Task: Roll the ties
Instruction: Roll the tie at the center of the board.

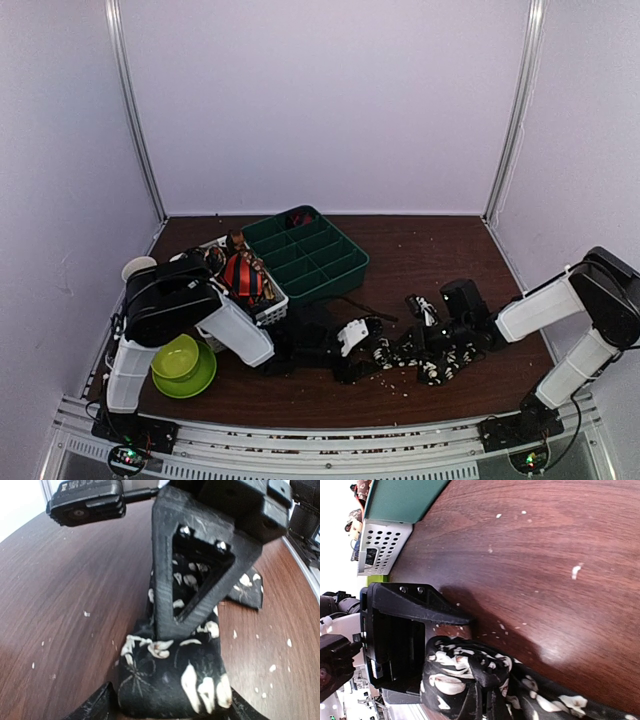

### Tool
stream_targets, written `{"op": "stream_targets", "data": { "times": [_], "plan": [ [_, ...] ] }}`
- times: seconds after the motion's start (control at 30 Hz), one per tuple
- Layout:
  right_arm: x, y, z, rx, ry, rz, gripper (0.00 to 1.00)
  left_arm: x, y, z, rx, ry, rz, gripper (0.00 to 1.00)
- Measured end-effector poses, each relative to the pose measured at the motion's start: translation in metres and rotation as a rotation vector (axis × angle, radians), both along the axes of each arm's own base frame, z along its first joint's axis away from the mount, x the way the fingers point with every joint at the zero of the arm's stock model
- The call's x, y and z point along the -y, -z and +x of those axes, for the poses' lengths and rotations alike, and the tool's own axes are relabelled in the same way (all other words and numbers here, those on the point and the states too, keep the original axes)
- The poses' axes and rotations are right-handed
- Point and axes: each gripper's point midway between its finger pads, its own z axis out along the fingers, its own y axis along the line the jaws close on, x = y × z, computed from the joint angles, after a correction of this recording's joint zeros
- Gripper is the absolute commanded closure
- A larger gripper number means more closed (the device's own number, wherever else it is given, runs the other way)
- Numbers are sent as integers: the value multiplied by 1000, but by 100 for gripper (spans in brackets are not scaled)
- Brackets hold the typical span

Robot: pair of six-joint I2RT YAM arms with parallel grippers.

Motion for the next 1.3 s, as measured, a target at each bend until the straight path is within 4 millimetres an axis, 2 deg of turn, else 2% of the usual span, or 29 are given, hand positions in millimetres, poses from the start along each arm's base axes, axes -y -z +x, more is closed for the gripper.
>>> {"op": "stream_targets", "data": {
  "times": [0.23, 0.3, 0.47, 0.57, 0.63, 0.77, 0.9, 1.1, 1.3],
  "plan": [
    [6, 3, 0, 2, 15, -22, 100, 17, -3, 3, -4, 19, -52, 34],
    [6, 3, 0, 2, 15, -22, 100, 21, -4, 4, -8, 26, -64, 40],
    [-1, 4, 1, 6, 8, -10, 100, 23, -3, 1, -28, 38, -73, 65],
    [-10, 0, 6, 14, -2, -2, 100, 16, -2, 2, -15, 24, -68, 71],
    [-18, -2, 7, 13, -14, 5, 99, 5, -3, 1, 9, 17, -47, 72],
    [-28, -7, 5, 7, -42, 5, 72, -13, -3, -2, 76, 25, 22, 74],
    [-25, -12, 0, -19, -30, 1, 55, -21, -3, -3, 128, 46, 85, 74],
    [-32, -43, -4, 6, -34, 68, 53, -22, -2, -4, 158, 67, 107, 73],
    [-46, -34, -8, -42, -63, 51, 56, -22, -2, -4, 174, 77, 109, 72]
  ]
}}
